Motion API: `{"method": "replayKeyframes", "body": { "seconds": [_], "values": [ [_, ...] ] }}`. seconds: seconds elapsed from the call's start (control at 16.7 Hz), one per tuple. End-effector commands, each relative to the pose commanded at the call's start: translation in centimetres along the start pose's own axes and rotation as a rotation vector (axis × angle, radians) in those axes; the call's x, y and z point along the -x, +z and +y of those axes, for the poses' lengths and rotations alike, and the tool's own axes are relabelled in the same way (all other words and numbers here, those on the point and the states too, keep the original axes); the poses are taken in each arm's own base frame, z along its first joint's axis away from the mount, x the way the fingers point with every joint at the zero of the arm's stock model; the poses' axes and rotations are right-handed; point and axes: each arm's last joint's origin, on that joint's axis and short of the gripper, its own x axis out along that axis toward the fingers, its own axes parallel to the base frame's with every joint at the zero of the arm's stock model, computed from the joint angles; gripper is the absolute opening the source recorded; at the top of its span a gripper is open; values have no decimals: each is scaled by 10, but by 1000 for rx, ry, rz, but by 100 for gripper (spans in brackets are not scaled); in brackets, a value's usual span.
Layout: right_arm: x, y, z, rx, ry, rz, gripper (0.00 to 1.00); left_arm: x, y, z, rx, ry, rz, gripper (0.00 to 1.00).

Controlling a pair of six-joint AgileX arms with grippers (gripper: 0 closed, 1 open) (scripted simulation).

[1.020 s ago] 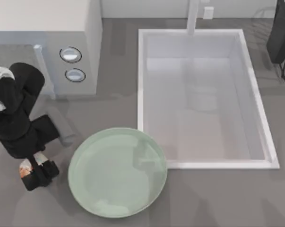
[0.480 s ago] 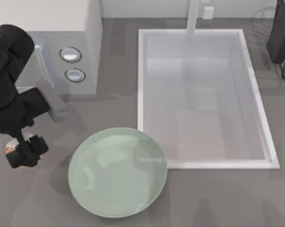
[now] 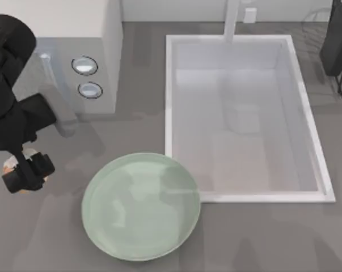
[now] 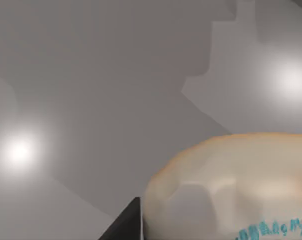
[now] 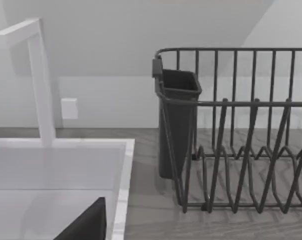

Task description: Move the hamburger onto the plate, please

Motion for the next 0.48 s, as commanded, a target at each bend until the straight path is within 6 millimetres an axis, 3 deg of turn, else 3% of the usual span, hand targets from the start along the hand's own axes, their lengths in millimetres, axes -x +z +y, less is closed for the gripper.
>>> {"method": "replayKeyframes", "body": {
  "seconds": [0.24, 0.48],
  "values": [
    [0, 0, 0, 0, 0, 0, 100, 1, 14, -1, -183, 4, -2, 0],
    [0, 0, 0, 0, 0, 0, 100, 0, 39, -8, -540, 0, 2, 0]
  ]
}}
